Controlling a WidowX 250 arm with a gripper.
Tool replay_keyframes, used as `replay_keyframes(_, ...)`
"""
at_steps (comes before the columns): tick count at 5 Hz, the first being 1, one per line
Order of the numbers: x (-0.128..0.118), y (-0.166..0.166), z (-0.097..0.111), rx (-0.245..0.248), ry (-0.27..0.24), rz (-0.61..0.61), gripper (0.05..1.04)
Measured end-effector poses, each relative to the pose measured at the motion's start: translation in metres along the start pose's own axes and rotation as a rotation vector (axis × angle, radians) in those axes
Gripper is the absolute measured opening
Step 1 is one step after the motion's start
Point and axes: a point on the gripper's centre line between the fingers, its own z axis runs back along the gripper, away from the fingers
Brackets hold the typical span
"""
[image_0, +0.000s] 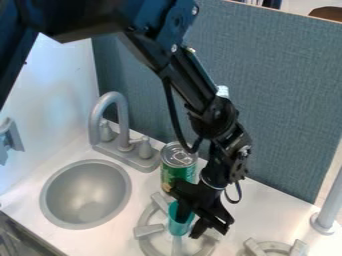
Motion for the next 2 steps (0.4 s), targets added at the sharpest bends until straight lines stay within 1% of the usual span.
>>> replay_keyframes(1,-0.001,0.013,-0.001,0.013,0.022,0.031,0.194)
replay_keyframes(2,-0.009,0.018,0.010,0.014,0.015,0.037,0.143)
